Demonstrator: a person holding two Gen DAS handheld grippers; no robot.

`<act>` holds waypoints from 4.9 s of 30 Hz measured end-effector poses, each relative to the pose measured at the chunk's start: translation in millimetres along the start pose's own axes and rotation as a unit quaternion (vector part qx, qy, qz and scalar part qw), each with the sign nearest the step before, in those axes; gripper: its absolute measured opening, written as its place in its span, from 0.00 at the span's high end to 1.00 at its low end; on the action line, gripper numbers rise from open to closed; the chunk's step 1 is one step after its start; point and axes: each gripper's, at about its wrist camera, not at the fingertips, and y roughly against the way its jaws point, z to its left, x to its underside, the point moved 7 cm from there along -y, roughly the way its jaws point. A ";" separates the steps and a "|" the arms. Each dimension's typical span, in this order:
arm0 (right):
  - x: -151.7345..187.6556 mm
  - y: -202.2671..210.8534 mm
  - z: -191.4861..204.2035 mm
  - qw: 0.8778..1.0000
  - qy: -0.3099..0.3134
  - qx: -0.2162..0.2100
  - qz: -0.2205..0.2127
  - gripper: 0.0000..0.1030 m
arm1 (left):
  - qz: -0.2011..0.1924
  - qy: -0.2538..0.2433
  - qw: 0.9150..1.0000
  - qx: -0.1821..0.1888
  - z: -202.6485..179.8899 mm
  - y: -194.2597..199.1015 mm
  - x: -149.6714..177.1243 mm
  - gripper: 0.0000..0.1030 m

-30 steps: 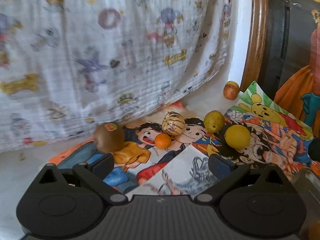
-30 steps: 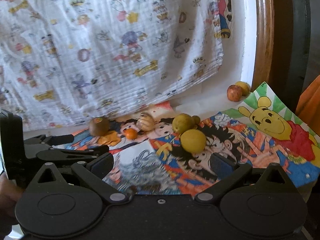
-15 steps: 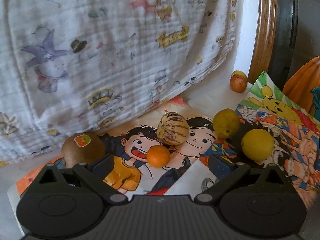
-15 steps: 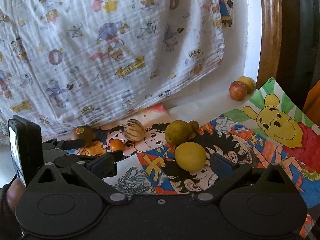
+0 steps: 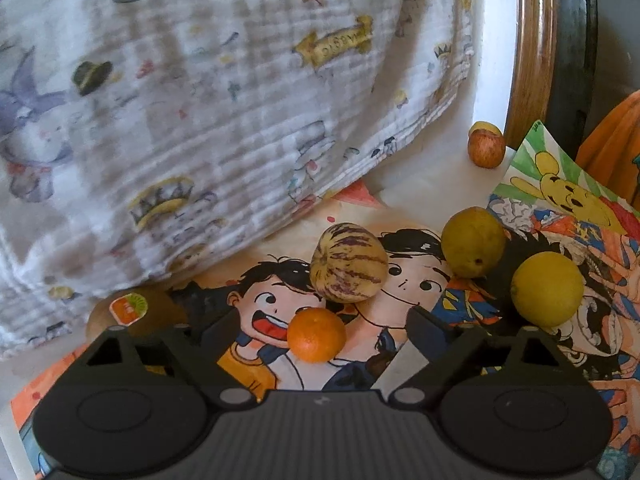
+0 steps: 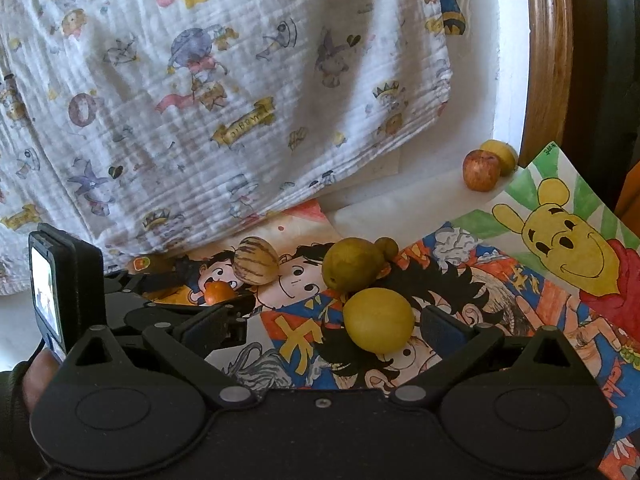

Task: Organize fruits
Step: 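Grasp a small tangerine with the left tool while the right tool grasps a yellow round fruit, then lift the tangerine with the left tool while the right tool carries the yellow fruit toward the tray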

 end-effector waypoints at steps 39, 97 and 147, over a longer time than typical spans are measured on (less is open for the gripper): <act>9.0 -89.8 -37.7 0.996 -0.011 0.043 0.073 0.02 | 0.022 -0.001 0.999 0.032 -4.7 17.1 19.5 0.66; -25.9 -5.4 7.9 0.999 0.034 0.013 0.005 0.39 | -0.018 0.009 0.999 0.031 -6.8 78.7 12.7 0.66; 138.8 262.3 -17.5 0.992 -0.060 0.078 -0.075 0.39 | -0.052 -0.081 0.983 0.156 -150.8 262.2 100.5 0.66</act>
